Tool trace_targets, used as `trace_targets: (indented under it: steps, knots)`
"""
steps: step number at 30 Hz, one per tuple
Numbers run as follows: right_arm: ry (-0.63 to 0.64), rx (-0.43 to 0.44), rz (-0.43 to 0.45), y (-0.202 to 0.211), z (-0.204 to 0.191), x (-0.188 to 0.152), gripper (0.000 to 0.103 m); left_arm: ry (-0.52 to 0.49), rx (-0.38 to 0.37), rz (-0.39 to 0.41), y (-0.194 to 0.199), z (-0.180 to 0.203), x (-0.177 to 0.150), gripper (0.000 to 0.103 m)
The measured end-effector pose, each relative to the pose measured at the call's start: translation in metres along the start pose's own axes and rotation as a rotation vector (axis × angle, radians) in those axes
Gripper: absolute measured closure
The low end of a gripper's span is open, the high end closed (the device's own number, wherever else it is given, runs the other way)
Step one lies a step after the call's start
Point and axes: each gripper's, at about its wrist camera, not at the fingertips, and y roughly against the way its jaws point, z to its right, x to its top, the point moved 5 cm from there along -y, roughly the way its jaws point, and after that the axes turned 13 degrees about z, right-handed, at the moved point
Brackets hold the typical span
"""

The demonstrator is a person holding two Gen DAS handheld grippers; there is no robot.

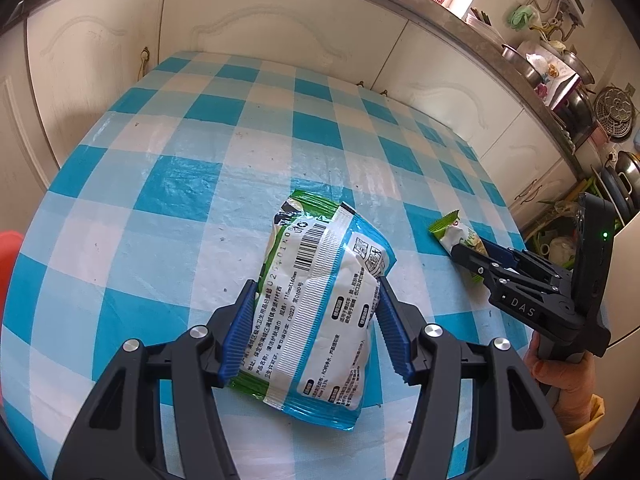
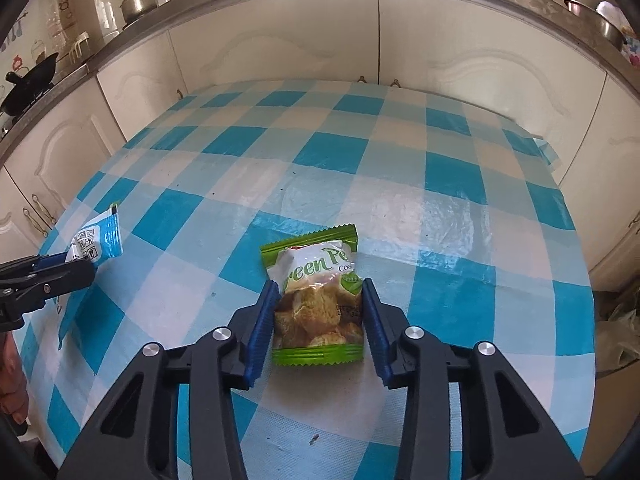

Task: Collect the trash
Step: 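Carry the pea bag and white-blue package over the red bucket and open both grippers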

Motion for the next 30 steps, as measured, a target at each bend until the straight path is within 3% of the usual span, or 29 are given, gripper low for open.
trace_targets:
  steps: [13,30]
  knots:
    - [-0.050,-0.017,0.086,0.016,0.004,0.009,0.063,0.010,-0.021,0.015,0.003,-0.002,0.002,0.044]
    - [-0.044,-0.041,0.134,0.028,-0.010,0.020,0.063,0.032,-0.045,0.043,0.014,-0.008,0.008,0.044]
